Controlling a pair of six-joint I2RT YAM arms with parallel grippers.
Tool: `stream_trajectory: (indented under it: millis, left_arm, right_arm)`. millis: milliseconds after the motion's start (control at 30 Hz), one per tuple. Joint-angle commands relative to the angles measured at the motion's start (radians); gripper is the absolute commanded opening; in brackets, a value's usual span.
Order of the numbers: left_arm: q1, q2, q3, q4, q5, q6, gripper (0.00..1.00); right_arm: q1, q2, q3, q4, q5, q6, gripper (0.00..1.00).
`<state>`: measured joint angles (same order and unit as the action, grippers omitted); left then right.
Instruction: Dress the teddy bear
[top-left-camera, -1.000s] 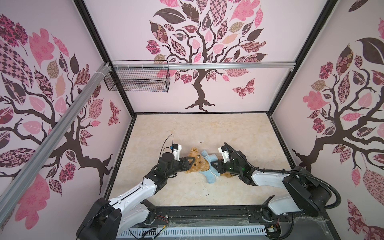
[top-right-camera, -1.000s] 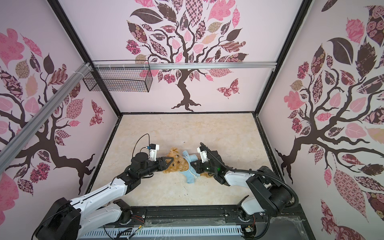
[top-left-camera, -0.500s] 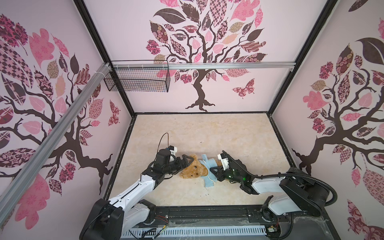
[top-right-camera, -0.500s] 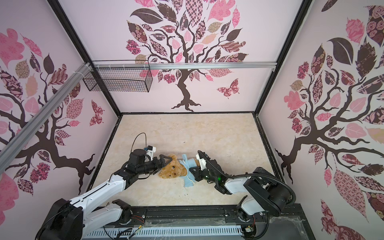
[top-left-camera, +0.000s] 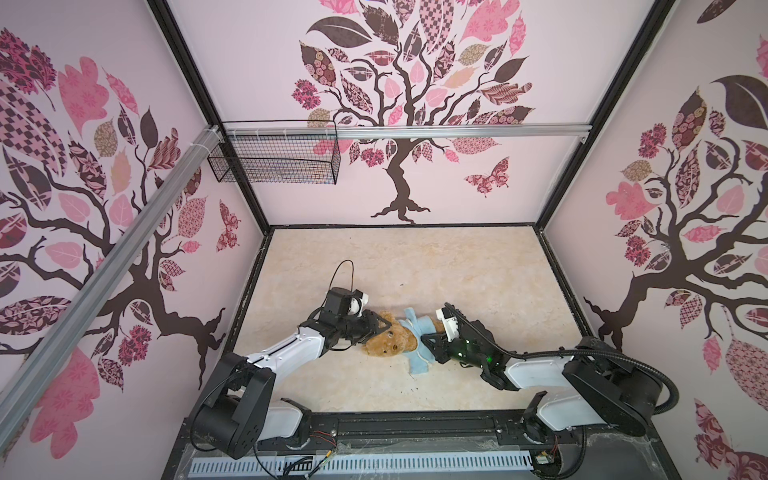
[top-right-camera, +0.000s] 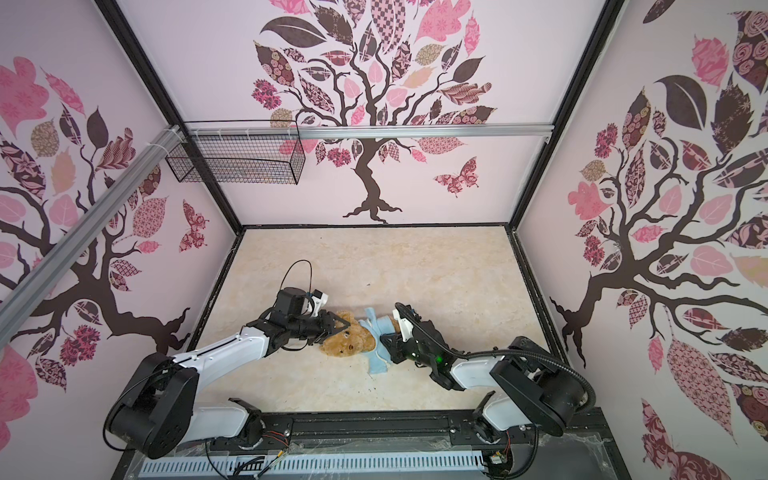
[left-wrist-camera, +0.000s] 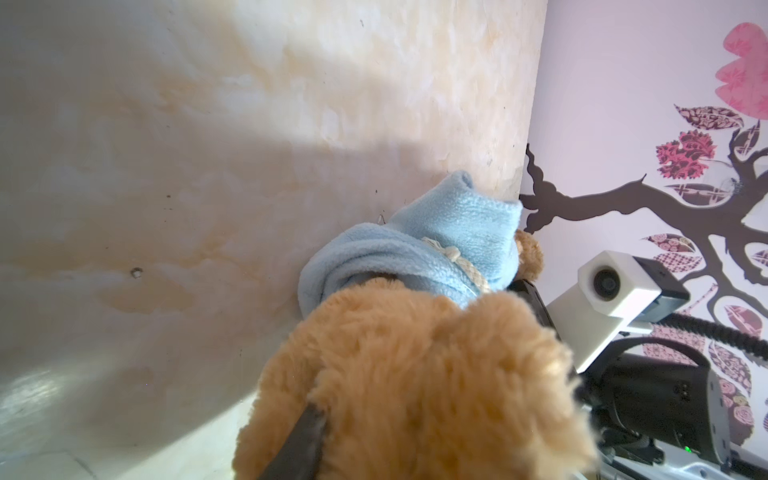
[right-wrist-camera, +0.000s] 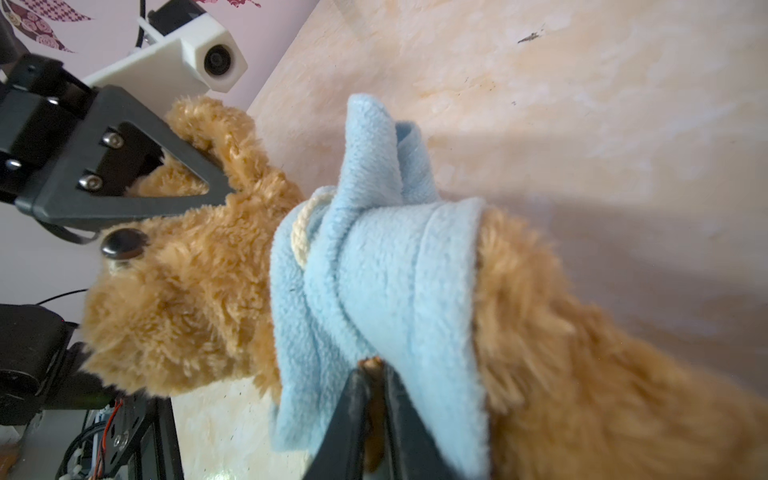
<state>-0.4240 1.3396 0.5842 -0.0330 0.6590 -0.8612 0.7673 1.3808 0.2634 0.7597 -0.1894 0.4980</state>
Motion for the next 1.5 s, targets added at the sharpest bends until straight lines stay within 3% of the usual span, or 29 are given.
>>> stream_trajectory:
  millis: [0, 133, 300, 400, 533, 667, 833, 1133, 1467]
  left_arm:
    - [-0.002, -0.015, 0.031, 0.041, 0.022, 0.055, 0.19]
    - [-0.002, -0.079, 0.008, 0.095, -0.016, 0.136, 0.01]
    - [-0.004, -0.193, -0.024, 0.188, -0.043, 0.250, 0.00]
    - [-0.011, -0.271, -0.031, 0.230, -0.072, 0.354, 0.00]
    - [-0.035, -0.354, -0.043, 0.210, -0.130, 0.521, 0.00]
    - [-0.051, -0.379, -0.044, 0.169, -0.174, 0.564, 0.00]
    - [-0.068, -0.383, -0.045, 0.173, -0.193, 0.561, 0.00]
    - [-0.077, -0.381, -0.045, 0.186, -0.196, 0.503, 0.00]
    - [-0.091, -0.377, -0.050, 0.188, -0.197, 0.484, 0.00]
  right_arm:
    - [0.004, -0.109, 0.006, -0.296, 0.073, -0.057, 0.25]
    - [-0.033, -0.357, 0.054, -0.494, 0.060, -0.114, 0.38]
    - [-0.241, -0.576, 0.126, -0.632, -0.127, -0.065, 0.48]
    - [-0.342, -0.570, 0.187, -0.656, -0.282, -0.021, 0.49]
    - [-0.344, -0.495, 0.271, -0.645, -0.421, -0.018, 0.45]
    - [-0.340, -0.437, 0.299, -0.590, -0.497, 0.006, 0.37]
    - [-0.311, -0.408, 0.281, -0.561, -0.487, -0.011, 0.31]
    - [-0.211, -0.460, 0.153, -0.473, -0.236, -0.106, 0.31]
    - [-0.201, -0.365, 0.102, -0.244, -0.231, -0.132, 0.30]
